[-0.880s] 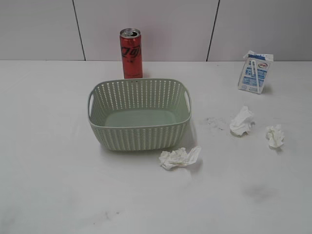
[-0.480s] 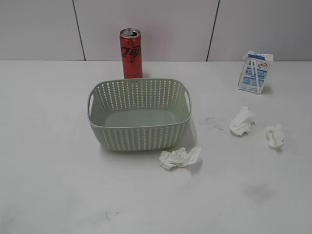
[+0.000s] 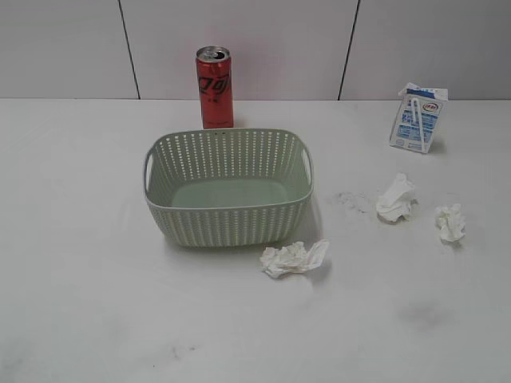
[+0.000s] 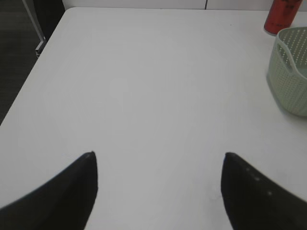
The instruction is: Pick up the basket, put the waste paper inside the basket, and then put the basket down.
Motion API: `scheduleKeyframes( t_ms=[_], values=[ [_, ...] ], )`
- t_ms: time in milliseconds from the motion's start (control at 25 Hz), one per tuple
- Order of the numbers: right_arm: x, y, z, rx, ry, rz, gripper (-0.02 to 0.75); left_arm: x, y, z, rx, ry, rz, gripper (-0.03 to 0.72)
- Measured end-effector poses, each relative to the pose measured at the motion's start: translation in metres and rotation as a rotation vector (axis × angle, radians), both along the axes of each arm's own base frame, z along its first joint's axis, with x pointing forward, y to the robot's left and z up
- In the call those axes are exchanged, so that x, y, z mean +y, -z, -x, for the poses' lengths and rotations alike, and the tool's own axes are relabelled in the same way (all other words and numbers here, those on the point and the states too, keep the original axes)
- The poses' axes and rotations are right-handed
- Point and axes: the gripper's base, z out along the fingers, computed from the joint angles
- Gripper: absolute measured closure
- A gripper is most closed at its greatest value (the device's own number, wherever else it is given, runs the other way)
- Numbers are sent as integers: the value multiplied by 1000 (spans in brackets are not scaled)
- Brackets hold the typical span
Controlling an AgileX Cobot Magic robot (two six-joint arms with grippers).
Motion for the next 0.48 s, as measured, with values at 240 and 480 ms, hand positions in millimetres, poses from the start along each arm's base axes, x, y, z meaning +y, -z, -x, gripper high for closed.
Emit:
scheduleKeyframes(
  t_ms=[240, 480],
  values=[
    [0, 0, 0, -1, 0, 0, 167, 0, 0, 0, 0, -1, 1, 98],
    [0, 0, 0, -1, 0, 0, 167, 0, 0, 0, 0, -1, 1, 98]
  ],
)
